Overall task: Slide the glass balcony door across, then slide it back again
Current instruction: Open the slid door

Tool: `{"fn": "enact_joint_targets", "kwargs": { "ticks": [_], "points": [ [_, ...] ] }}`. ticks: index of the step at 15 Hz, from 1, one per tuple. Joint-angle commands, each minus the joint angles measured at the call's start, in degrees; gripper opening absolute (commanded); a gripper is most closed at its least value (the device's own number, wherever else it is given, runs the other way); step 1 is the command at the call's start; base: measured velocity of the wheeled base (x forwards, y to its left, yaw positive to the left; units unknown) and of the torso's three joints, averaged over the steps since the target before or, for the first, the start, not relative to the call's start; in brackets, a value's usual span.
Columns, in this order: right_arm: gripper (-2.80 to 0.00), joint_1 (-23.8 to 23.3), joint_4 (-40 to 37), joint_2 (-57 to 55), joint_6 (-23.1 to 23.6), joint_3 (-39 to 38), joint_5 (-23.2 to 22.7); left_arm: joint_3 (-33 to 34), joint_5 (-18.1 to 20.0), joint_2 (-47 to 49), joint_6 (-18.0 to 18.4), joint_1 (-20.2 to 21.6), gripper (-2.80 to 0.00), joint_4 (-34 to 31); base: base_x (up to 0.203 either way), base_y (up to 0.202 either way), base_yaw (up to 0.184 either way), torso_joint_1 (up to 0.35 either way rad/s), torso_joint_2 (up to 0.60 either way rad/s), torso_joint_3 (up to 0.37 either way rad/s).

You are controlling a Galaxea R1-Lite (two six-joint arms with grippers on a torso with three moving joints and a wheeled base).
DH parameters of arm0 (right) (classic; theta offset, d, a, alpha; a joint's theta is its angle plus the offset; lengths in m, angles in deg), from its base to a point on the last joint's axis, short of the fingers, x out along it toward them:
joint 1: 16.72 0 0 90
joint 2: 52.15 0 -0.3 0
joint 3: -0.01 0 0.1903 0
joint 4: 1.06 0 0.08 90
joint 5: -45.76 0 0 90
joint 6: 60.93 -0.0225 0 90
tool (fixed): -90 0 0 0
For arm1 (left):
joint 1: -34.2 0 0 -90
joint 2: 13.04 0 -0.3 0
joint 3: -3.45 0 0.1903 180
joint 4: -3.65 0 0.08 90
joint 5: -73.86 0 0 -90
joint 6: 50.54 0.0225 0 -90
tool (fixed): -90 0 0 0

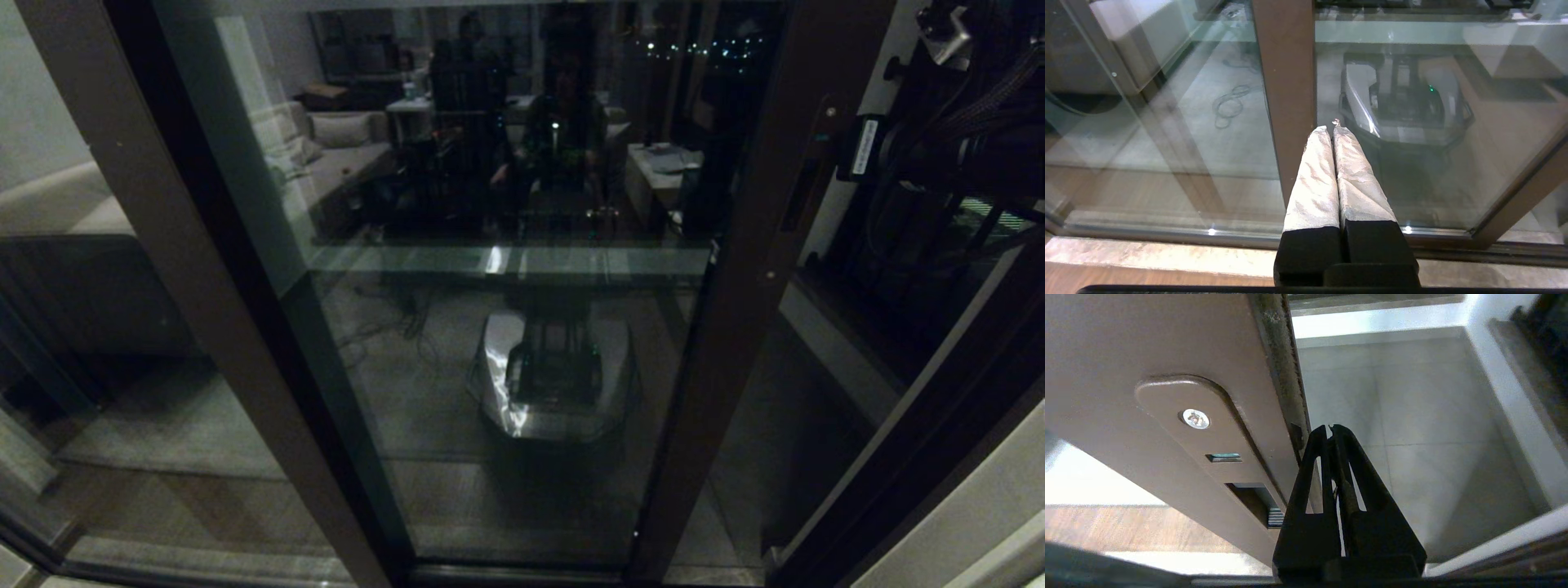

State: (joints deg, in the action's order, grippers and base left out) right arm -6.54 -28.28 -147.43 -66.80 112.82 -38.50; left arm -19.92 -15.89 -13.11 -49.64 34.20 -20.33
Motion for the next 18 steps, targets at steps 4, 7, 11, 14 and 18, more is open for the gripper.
{"fn": "enact_joint_targets", "kwargs": {
  "ticks": [4, 7, 11, 14, 18],
  "points": [
    [-2.8, 4.6, 0.1, -0.7, -1.0, 0.0, 2.0, 0.1, 0.0, 0.0, 0.0, 0.0, -2.8, 0.0, 0.0, 0.0, 0.0, 0.0, 0.0, 0.0],
    [-2.8, 5.6, 0.1, -0.7, -1.2, 0.1, 2.1, 0.1, 0.0, 0.0, 0.0, 0.0, -2.8, 0.0, 0.0, 0.0, 0.0, 0.0, 0.0, 0.0],
    [-2.8, 6.8, 0.1, -1.2, -1.3, 0.1, 2.2, 0.1, 0.0, 0.0, 0.0, 0.0, -2.8, 0.0, 0.0, 0.0, 0.0, 0.0, 0.0, 0.0],
    [-2.8, 7.0, 0.6, -2.8, -1.4, 0.1, 2.6, 0.1, 0.0, 0.0, 0.0, 0.0, -2.8, 0.0, 0.0, 0.0, 0.0, 0.0, 0.0, 0.0],
    [-2.8, 8.7, 3.8, -4.7, -1.4, 0.1, 5.7, 0.1, 0.0, 0.0, 0.0, 0.1, -2.8, 0.0, 0.0, 0.0, 0.0, 0.0, 0.0, 0.0]
  ]
}}
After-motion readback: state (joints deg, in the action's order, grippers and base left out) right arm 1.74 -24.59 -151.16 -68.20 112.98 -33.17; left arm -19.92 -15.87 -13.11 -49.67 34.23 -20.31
